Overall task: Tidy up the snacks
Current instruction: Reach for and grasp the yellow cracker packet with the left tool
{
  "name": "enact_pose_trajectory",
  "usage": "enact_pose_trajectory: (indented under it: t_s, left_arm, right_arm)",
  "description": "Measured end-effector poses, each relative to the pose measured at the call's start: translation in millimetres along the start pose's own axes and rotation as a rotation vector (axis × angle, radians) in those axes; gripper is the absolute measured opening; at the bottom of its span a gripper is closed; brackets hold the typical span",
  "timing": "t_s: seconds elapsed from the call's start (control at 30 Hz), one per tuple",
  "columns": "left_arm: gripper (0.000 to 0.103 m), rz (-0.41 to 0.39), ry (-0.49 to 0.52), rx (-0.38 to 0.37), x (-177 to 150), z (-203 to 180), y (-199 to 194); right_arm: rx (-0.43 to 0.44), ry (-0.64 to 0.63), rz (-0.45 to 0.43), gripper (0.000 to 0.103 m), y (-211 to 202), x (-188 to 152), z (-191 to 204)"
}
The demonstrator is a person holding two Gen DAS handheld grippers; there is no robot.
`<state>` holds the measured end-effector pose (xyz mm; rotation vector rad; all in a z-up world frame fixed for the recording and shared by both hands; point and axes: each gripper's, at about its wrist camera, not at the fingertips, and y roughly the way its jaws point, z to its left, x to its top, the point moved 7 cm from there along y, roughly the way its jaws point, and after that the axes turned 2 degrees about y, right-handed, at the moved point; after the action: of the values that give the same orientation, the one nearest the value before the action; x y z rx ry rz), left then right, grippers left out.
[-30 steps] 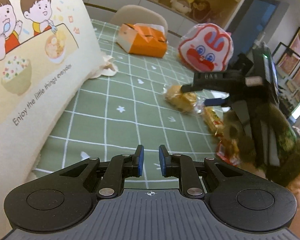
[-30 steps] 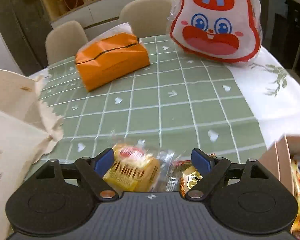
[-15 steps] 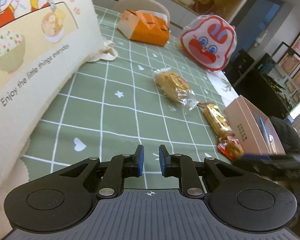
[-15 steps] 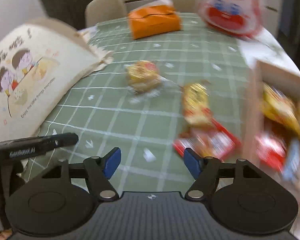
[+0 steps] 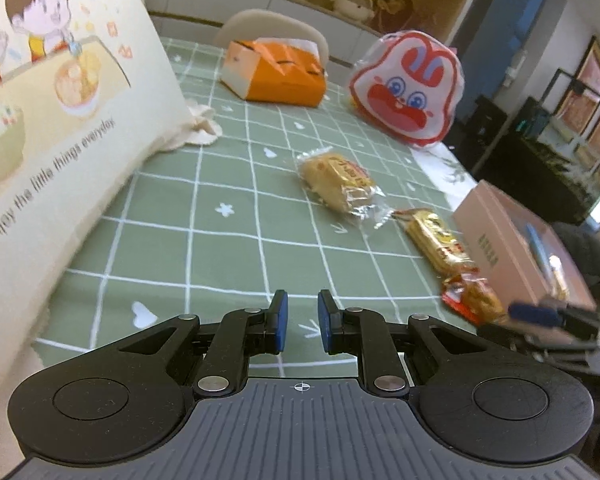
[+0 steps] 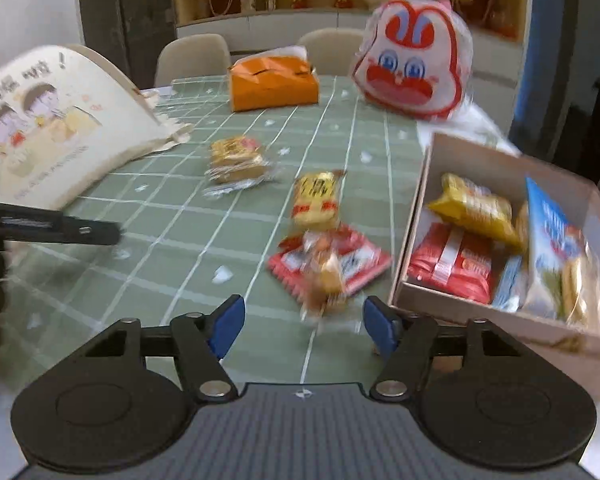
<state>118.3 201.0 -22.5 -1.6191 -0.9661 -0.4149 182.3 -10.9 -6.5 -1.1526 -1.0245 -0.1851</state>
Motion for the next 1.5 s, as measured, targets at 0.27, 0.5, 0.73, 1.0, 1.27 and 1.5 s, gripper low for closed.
enact_pose_trajectory:
  t_s: [0.27,0.5,0.73,1.0,1.27,1.5]
  left_arm:
    - [0.019,-0.002,0.160,0.068,-1.7,-29.5,-4.1]
    - [0.019,0.075,0.149,-0.018,-2.0,-53.5,13.5]
    - [0.019,0.166,0.082,-0.119,25.2,-99.1,57.5]
    - [0.020,0.143,0.179,0.048,64.1,-148.9,113.3]
    - [0.032,0.136,0.403,0.161,56.8,-173.6,123.7]
    - [0.037,0.197,0.320,0.145,62.7,-169.9,129.4]
  right_arm:
    - [-0.008,-0.014,0.022,0.035,20.7,3.8,6.9]
    - [0.174,-0.045,0.034,0.031,-13.3,-24.1,33.9]
    - [0.184,-0.037,-0.037,0.069,-26.3,-38.3,35.4]
    - [0.188,0.011,-0.034,0.076,-27.8,-40.8,26.1]
    - [0.192,0.045,-0.027,0.080,-27.4,-43.7,17.3]
    - [0.194,0.042,-0.025,0.081,-26.1,-42.4,16.9]
